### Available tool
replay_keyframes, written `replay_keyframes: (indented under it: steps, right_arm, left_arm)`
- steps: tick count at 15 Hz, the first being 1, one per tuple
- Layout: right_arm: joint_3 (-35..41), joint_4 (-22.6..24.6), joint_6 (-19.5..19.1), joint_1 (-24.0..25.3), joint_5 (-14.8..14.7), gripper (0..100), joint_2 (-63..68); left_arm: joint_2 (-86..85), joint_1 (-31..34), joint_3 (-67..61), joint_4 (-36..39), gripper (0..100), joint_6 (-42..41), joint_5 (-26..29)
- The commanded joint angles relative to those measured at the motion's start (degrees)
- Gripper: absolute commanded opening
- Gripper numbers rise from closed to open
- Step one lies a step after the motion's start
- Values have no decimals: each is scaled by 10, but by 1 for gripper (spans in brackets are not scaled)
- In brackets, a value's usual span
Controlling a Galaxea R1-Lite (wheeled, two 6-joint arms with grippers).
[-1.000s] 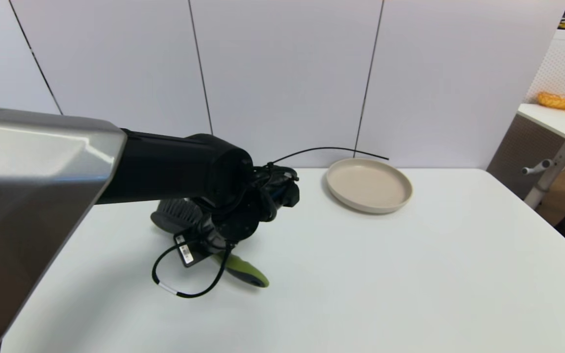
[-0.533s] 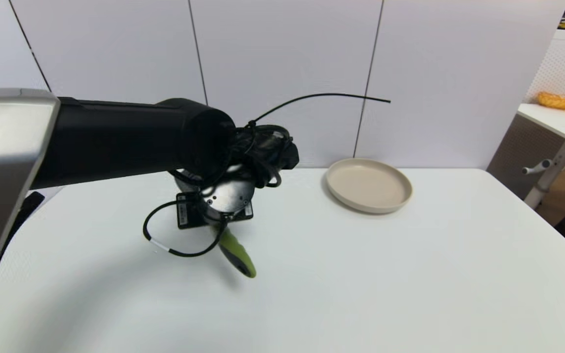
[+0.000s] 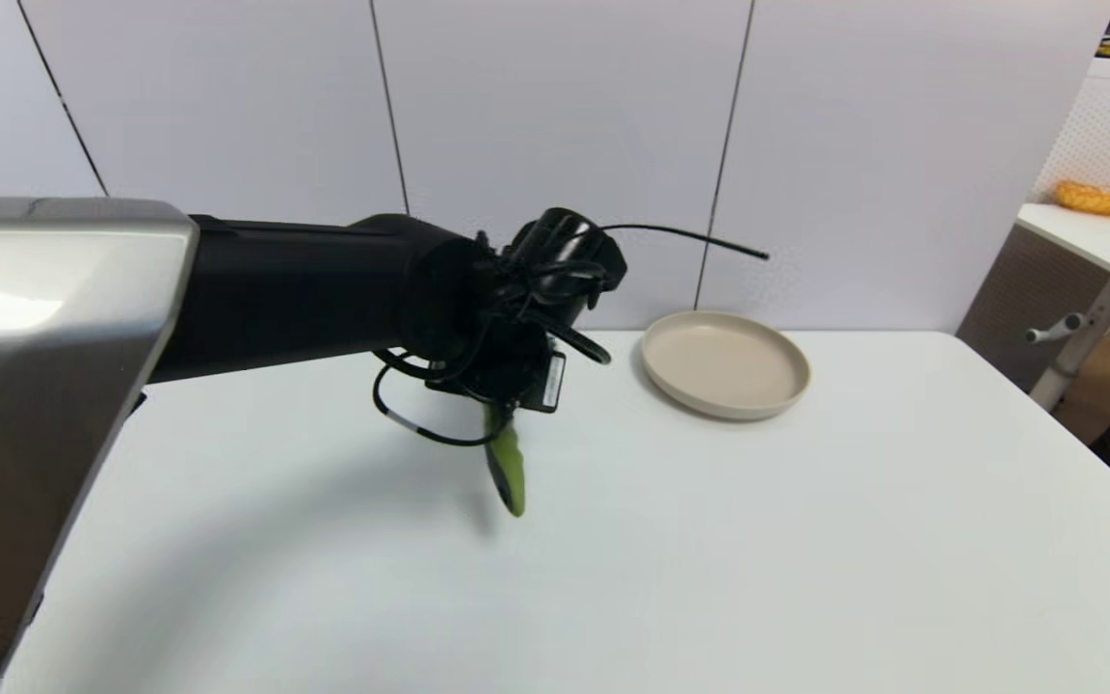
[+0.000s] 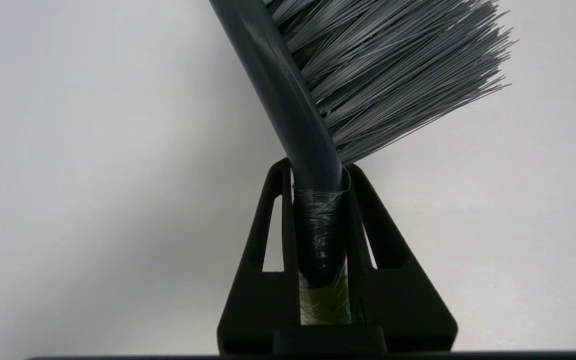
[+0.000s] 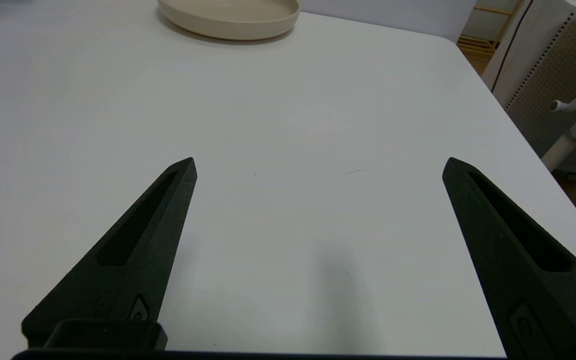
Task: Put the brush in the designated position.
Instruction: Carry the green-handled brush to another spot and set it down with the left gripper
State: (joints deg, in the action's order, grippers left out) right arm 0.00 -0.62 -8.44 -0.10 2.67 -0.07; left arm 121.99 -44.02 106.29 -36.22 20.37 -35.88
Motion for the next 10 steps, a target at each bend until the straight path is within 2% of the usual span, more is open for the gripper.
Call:
replay_keyframes:
  steps: [1,3,7,10]
  right_arm:
    - [1,0,-1,0,1,100,1]
    - [1,0,-1,0,1,100,1]
    - [1,0,-1,0,1,100,1]
    - [1,0,-1,0,1,100,1]
  left_arm:
    - [23,-11,-1,36,0,-59,46]
    - [24,-11,-7,60,0,-97,74]
    - [35,-11,-12,99,0,-142,166]
    - [62,-10,-8,136,0,-170,179]
